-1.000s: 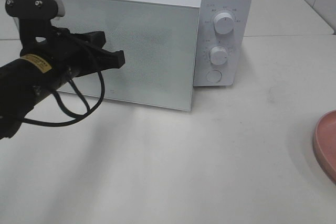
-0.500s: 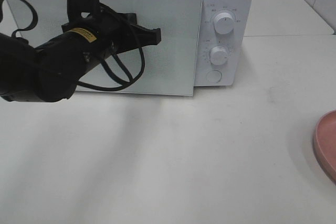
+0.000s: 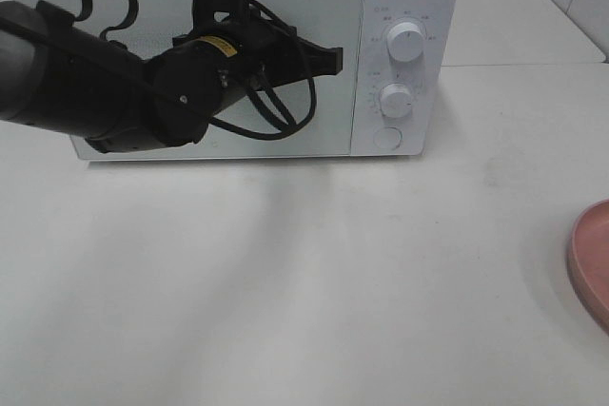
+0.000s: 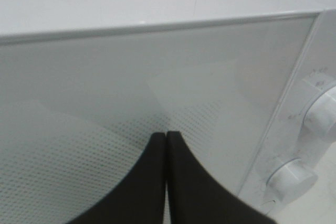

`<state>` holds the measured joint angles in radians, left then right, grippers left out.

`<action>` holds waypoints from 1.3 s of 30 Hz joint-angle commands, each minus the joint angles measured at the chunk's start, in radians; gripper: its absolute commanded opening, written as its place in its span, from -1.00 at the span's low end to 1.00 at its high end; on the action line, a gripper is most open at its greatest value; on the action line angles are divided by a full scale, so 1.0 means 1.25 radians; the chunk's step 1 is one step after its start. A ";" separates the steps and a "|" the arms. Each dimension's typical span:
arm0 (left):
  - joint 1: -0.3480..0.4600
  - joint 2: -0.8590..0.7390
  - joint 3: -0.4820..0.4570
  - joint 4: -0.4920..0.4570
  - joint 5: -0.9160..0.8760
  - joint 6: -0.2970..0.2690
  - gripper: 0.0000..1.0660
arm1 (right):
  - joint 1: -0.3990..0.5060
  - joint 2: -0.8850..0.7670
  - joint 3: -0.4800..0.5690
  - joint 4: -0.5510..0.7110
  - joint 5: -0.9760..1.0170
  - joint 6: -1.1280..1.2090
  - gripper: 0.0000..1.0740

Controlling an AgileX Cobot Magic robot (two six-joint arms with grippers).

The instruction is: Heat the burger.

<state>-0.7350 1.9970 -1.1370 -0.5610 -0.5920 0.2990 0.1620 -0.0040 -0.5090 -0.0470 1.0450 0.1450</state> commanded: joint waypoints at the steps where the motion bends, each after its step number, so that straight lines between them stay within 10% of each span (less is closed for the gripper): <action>1: 0.019 0.012 -0.038 -0.066 -0.051 0.019 -1.00 | -0.006 -0.021 0.002 0.002 -0.006 -0.008 0.40; 17: -0.014 -0.058 -0.038 -0.060 0.288 0.129 -0.94 | -0.006 -0.021 0.002 0.002 -0.006 -0.009 0.40; 28: -0.012 -0.130 -0.038 -0.031 0.670 0.122 0.33 | -0.006 -0.021 0.002 0.002 -0.006 -0.009 0.40; 39: -0.012 -0.222 -0.038 0.430 1.026 -0.301 0.59 | -0.006 -0.021 0.002 0.002 -0.006 -0.009 0.40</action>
<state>-0.7480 1.7330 -1.1750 -0.0650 0.6600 -0.0230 0.1620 -0.0040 -0.5090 -0.0470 1.0450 0.1450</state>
